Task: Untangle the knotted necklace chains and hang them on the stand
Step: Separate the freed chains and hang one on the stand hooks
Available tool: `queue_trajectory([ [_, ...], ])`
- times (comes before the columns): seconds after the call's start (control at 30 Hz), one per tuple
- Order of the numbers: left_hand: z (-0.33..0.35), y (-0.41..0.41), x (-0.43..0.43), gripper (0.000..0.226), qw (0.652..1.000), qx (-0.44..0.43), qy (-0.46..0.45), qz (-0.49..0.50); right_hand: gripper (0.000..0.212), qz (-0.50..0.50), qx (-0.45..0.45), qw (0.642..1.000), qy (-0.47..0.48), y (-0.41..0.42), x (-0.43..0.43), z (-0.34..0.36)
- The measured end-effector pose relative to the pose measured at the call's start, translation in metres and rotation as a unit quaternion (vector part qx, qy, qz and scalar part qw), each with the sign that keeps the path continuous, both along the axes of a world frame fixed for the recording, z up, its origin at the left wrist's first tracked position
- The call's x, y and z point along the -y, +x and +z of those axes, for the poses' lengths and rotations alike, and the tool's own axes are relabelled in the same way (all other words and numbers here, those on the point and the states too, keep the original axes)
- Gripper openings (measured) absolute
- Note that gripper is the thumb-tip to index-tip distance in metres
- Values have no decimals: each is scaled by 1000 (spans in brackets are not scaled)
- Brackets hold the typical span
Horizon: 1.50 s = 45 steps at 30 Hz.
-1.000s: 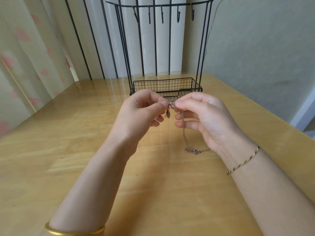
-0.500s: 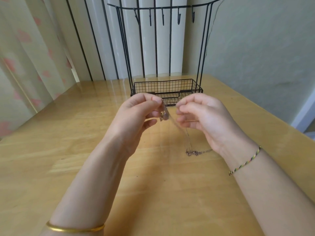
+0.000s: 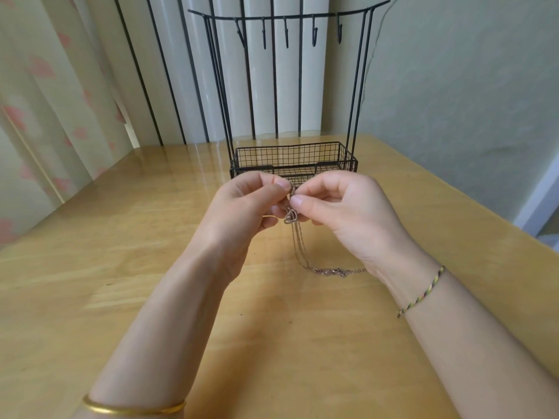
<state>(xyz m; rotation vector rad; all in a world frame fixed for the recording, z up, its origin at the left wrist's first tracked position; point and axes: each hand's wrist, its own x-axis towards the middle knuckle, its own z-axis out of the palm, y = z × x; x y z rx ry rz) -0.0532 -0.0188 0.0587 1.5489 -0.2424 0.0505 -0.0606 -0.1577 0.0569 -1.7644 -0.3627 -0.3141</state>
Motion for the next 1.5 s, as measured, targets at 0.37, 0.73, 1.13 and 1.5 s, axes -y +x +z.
queue_trajectory([
  [0.37, 0, 6, -3, 15, 994, -28, -102, -42, 16, -12, -104, 988, 116, 6, 14, 4],
  [0.73, -3, 9, -1, 13, 963, -99, -236, -78, 23, 28, -153, 955, 253, 8, 6, 0],
  [1.13, -8, 1, 5, 8, 994, 64, 86, -5, 9, -38, -45, 996, 73, 6, 8, -1],
  [1.5, -7, -2, 6, 11, 998, 34, 3, 53, 12, -28, -114, 991, 69, 5, 7, -1],
])
